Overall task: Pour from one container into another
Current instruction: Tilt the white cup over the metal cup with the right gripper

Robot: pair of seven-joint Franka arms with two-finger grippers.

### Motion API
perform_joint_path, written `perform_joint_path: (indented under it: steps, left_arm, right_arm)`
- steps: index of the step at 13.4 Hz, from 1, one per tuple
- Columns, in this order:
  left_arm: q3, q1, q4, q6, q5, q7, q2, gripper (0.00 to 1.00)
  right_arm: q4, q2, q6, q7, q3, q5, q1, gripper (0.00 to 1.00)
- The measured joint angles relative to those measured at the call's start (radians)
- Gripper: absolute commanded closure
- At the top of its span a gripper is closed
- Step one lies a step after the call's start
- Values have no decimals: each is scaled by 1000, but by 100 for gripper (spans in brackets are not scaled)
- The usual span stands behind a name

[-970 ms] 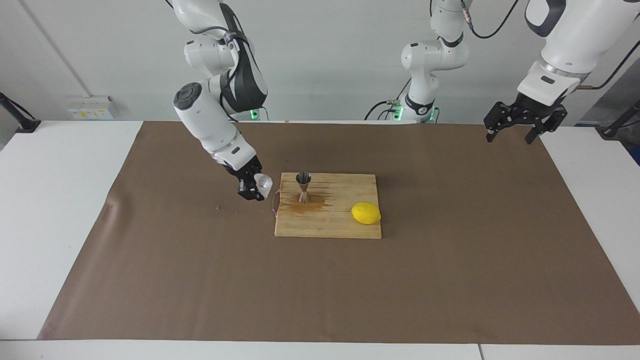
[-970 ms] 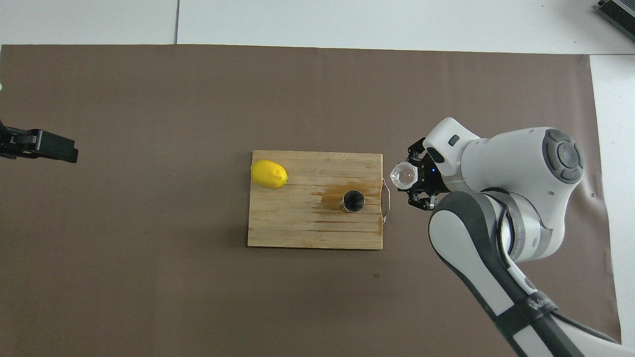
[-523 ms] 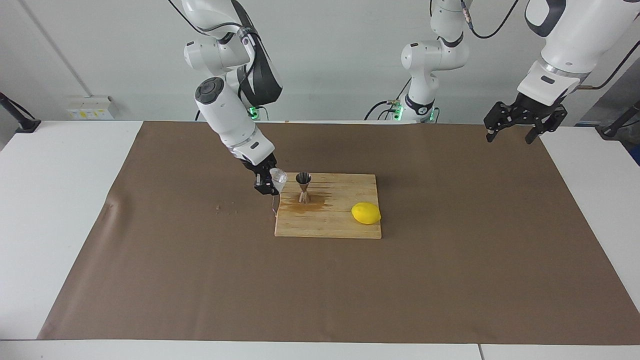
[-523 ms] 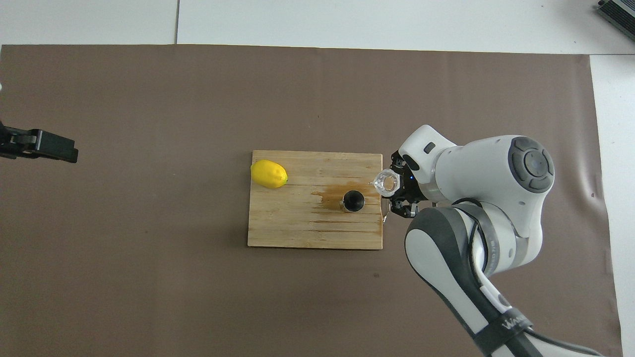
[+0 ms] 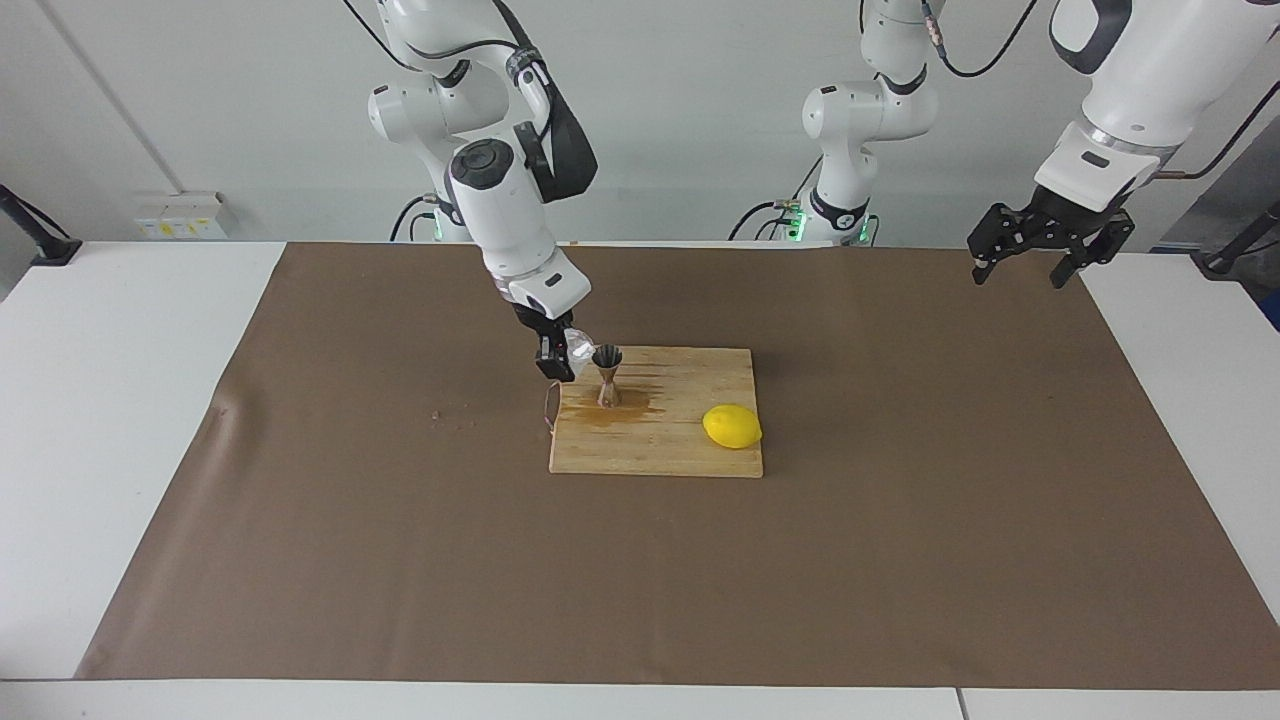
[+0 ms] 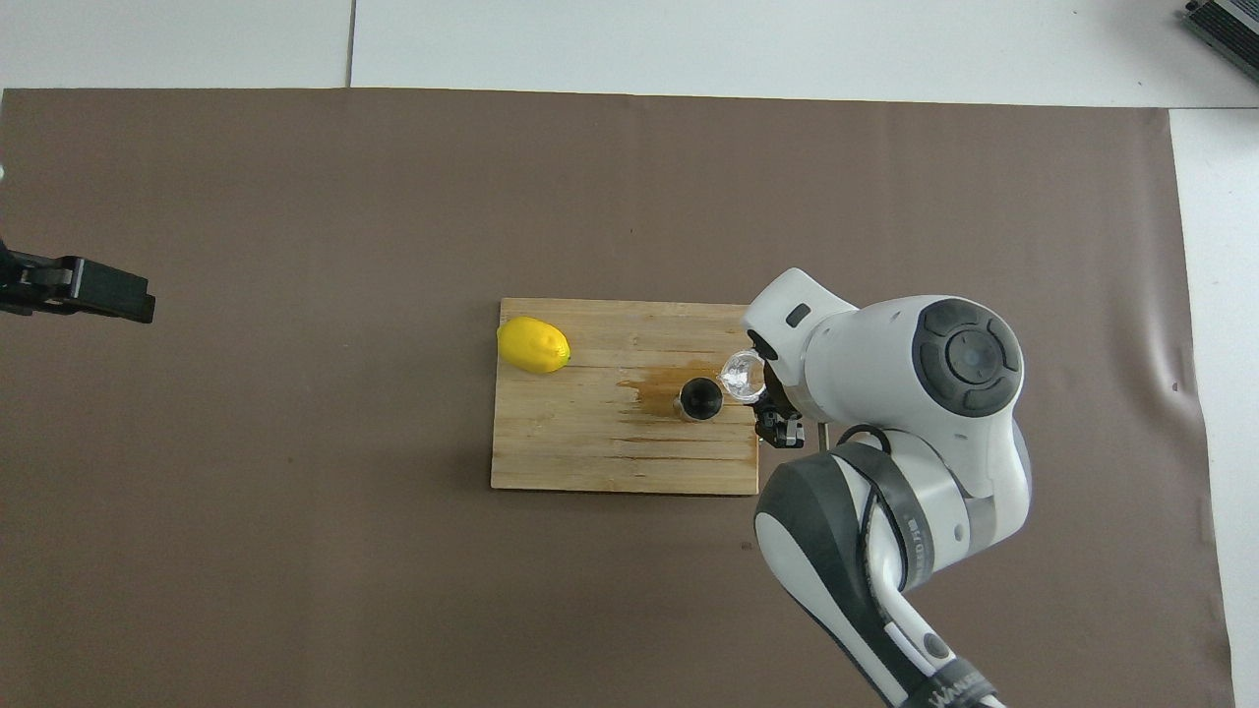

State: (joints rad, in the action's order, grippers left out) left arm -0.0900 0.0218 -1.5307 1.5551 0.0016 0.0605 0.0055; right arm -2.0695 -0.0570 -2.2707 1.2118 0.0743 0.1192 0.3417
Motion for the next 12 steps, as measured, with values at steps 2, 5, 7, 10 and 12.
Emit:
perform_joint_path:
  steps: [2,5,7,10,12]
  left_arm:
    - [0,0,0,0,0,0,0,0]
    - [0,0,0,0,0,0,0,0]
    - [0,0,0,0,0,0,0,0]
    - [0,0,0,0,0,0,0,0]
    - [0,0,0,0,0,0,0,0]
  right_arm:
    - [0,2,0,-38,0,-54,17,81]
    - [0,8,1,-50,0,-101,21,81]
    - [0,9,2,-53,4,-140,21,81]
    - [0,14,7,-98,30,-228,22,81]
    - [-1,18,11,-113,45,-273,23,81]
